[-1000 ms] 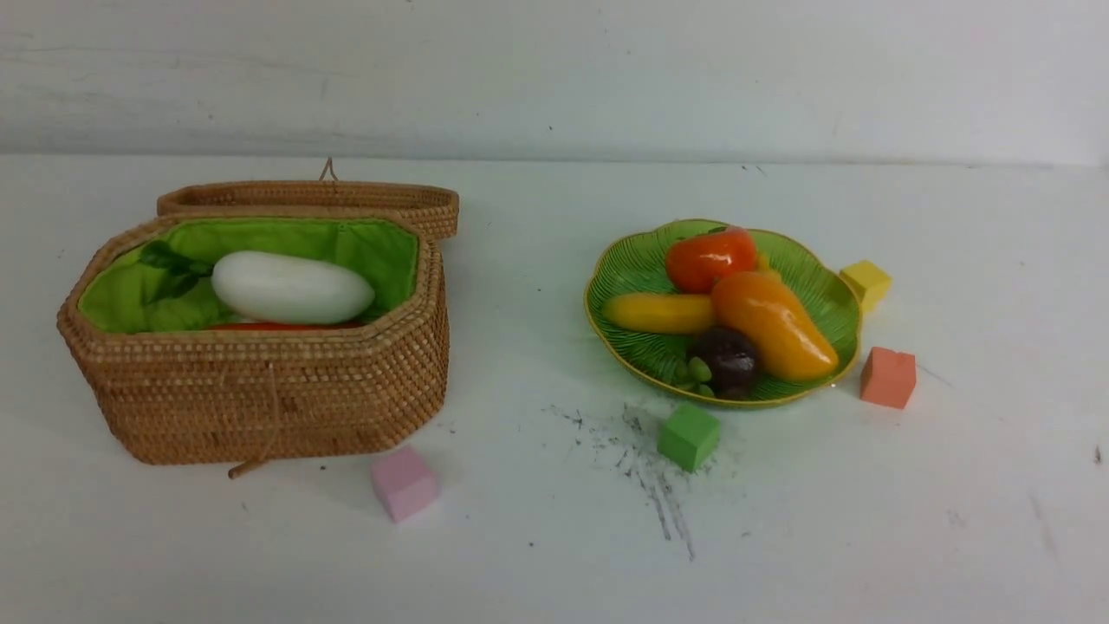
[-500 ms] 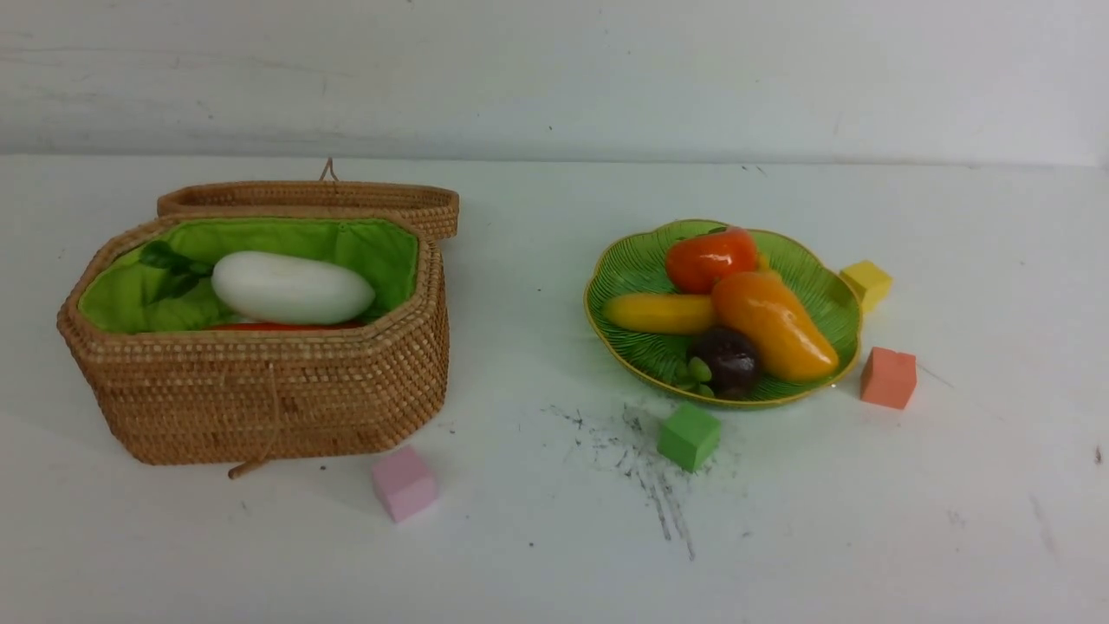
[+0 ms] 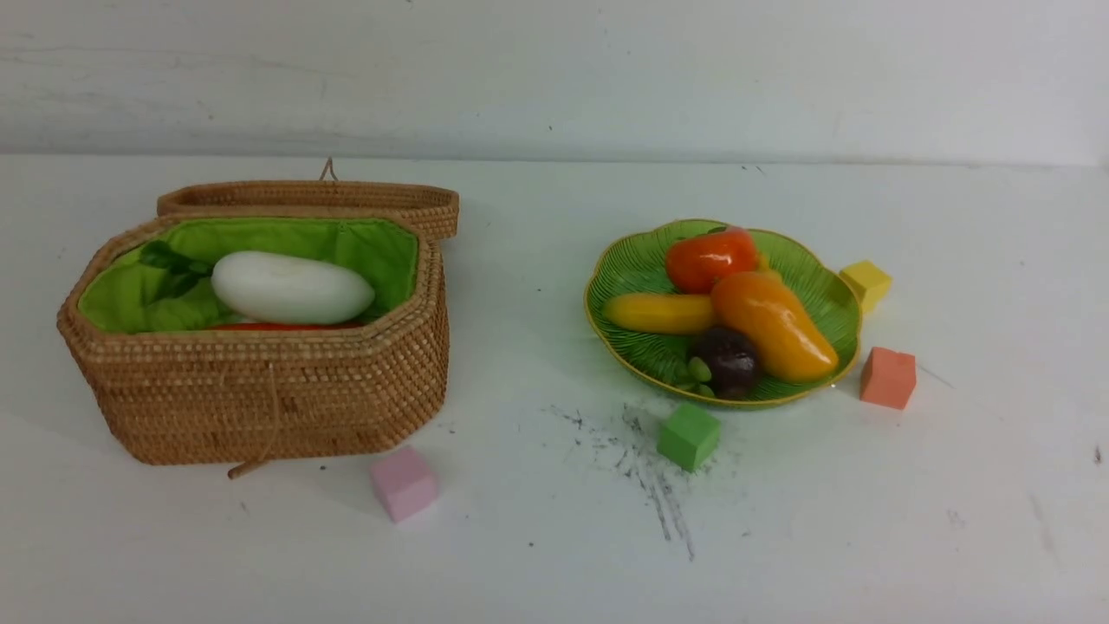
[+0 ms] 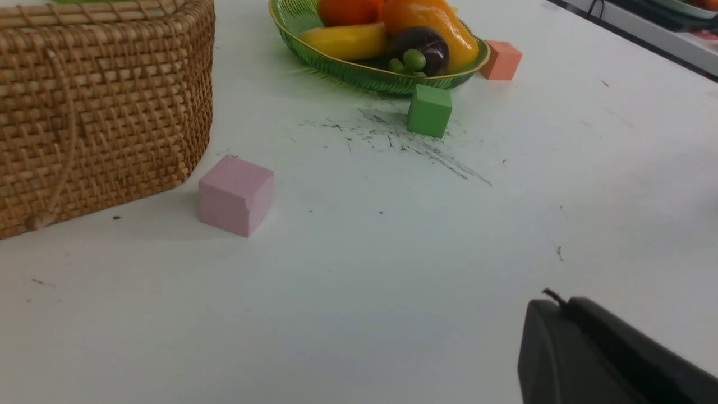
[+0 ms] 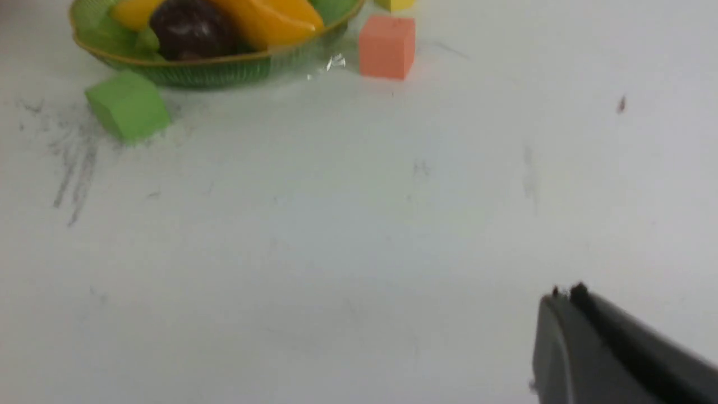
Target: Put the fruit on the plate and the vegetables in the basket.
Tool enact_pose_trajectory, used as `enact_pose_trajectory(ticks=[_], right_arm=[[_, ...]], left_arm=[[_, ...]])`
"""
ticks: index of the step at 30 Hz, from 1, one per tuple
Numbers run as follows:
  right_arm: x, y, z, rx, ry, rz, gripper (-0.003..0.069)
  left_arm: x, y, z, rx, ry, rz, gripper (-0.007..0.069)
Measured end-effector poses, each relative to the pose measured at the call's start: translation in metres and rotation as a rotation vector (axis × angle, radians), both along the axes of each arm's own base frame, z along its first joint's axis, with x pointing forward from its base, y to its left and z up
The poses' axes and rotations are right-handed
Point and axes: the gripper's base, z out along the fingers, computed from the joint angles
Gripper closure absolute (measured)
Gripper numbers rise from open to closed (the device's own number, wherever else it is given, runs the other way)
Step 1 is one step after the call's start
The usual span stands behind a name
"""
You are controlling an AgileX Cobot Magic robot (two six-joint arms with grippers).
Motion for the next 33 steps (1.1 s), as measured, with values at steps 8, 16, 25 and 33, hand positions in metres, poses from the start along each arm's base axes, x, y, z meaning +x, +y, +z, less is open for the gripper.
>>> enact_pose_trajectory(ticks=[8,16,25,33], right_arm=[[0.0005,0.0018,0.0004,0.069,-0.011,-0.003,0.0676],[0.0006,0.0019,0.0005,0.074,-0.013,-0.003,0.0673],[0.0006,0.0019,0.0003,0.074,-0.013,-0.003,0.0671],[0.0006,0.0020,0.0003,0.075,-0.013,-0.003,0.0663]], left_arm=[[-0.0001,0.0000,-0.0003,0.001,0.003,-0.001,0.0636],[-0.0001,0.0000,-0.0006,0.002,0.004,-0.001,0.0631],[-0.0001,0.0000,-0.0006,0.002,0.004,-0.001,0.0624],[0.0054,0.0052,0.0009,-0.004,-0.062,0.106,0.0620]])
